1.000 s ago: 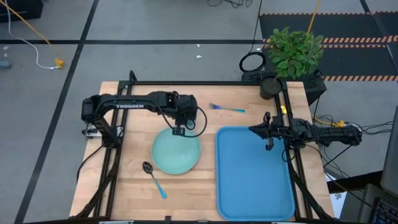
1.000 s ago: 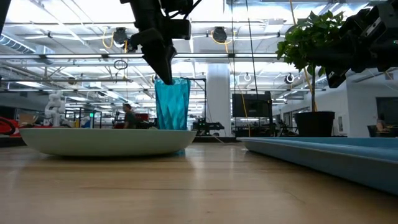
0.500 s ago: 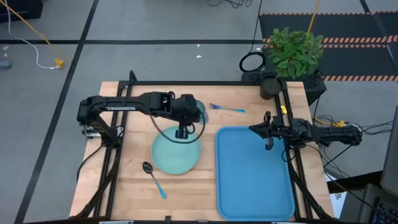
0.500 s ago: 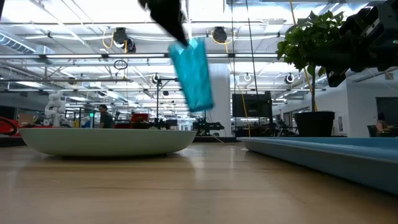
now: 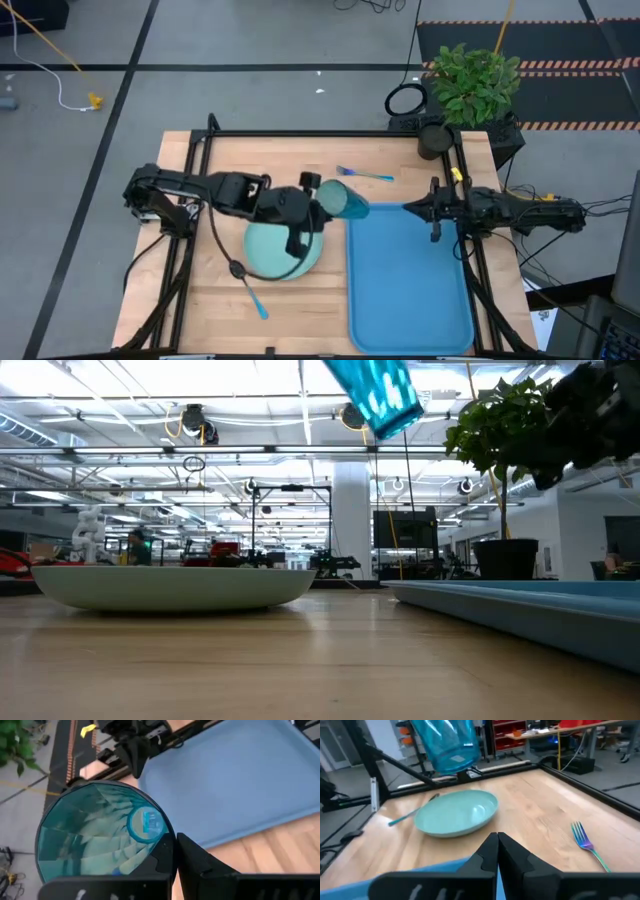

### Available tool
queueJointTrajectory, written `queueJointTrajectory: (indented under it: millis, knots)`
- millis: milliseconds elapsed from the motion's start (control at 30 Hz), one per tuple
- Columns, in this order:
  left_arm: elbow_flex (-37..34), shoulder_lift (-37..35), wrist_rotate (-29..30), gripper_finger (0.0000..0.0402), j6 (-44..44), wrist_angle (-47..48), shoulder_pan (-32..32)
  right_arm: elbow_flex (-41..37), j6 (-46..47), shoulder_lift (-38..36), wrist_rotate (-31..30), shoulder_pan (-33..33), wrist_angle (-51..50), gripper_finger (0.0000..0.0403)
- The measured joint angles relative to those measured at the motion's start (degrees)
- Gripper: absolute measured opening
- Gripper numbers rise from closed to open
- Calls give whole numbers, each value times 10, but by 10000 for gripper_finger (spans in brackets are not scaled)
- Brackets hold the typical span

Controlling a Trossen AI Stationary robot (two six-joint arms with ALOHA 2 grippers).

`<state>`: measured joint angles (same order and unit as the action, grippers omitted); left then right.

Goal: Pick and place plate/cup/fork/spoon on tray
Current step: Put the blue glass on the blue serving tray

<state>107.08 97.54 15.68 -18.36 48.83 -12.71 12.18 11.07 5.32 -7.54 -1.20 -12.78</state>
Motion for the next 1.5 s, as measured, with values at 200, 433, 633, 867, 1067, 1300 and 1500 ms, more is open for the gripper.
queueJointTrajectory:
  millis: [200,433,633,867,1067,1300,1500]
  knots:
    - [44,70,3,11,-15,-13,-9,51,2,34,1,0,-25,0]
    - [71,149,-35,10,-39,-11,15,77,11,57,5,0,11,0]
    - [71,199,-77,16,-40,-10,59,77,-3,66,17,0,13,0]
    - [70,226,-120,15,-40,-11,88,77,-3,69,17,0,13,0]
    - [70,231,-133,30,-45,-17,101,78,0,70,17,0,11,0]
    - [69,241,-133,20,-45,-20,101,78,4,71,18,0,5,0]
    - [69,241,-132,58,-24,-22,101,78,7,71,18,0,5,0]
